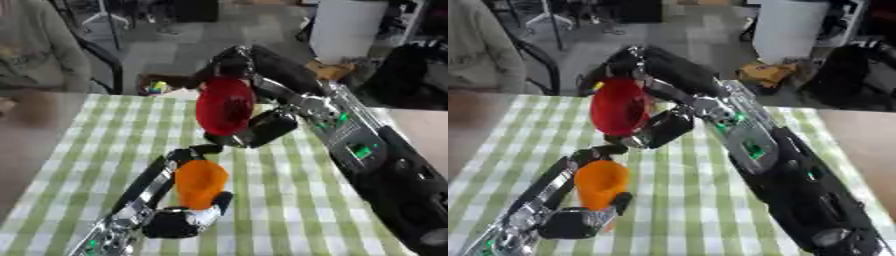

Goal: Pour the contents of one cup into another cup.

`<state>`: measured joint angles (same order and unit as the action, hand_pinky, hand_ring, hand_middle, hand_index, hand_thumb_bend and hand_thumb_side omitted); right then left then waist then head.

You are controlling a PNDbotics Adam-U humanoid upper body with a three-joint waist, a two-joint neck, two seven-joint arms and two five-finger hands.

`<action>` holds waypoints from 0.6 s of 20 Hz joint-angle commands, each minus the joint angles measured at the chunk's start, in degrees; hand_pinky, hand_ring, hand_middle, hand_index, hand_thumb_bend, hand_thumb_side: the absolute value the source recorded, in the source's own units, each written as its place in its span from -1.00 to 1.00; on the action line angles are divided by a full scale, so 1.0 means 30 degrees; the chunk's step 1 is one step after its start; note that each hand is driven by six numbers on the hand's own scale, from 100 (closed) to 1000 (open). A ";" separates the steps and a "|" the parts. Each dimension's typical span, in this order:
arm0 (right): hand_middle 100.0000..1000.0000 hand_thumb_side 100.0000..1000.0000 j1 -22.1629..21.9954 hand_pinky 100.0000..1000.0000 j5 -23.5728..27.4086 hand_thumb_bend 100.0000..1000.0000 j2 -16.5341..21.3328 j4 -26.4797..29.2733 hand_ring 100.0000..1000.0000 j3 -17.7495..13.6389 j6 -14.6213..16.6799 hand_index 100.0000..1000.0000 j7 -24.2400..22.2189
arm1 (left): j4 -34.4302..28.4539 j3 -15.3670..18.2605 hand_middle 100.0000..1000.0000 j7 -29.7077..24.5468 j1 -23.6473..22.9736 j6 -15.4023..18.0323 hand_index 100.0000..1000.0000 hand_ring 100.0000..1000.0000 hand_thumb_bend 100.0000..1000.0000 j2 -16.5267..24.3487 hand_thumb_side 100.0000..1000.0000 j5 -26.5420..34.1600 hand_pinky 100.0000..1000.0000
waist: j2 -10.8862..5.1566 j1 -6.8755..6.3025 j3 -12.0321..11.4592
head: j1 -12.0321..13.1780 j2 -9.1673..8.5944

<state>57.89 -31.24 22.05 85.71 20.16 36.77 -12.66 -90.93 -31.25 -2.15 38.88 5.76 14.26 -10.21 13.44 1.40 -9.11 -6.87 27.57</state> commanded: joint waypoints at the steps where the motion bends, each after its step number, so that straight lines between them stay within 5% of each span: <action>1: -0.56 -1.00 0.0520 0.13 -0.1162 -0.85 -0.0009 0.0415 0.03 -0.0146 0.0488 0.51 0.0186 | -0.0319 -0.0047 -0.22 -0.0201 0.0371 0.0249 0.72 -0.16 -1.00 0.0004 -0.52 -0.0167 -0.38 | -0.0448 -0.0047 -0.0019 | 0.0010 -0.0245; 12: -0.38 -1.00 0.0627 0.32 -0.5195 -0.75 0.0007 -0.0026 0.05 -0.0377 0.1775 0.51 0.2077 | -0.1258 -0.0227 -0.21 -0.0899 0.0442 0.0460 0.72 -0.16 -1.00 0.0195 -0.55 -0.0146 -0.37 | -0.0481 -0.0034 -0.0074 | 0.0058 -0.0341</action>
<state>58.49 -45.40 21.40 85.35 19.78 41.79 -7.30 -93.24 -32.20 -4.58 39.21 7.04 14.05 -10.47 13.39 1.42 -9.28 -6.83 27.35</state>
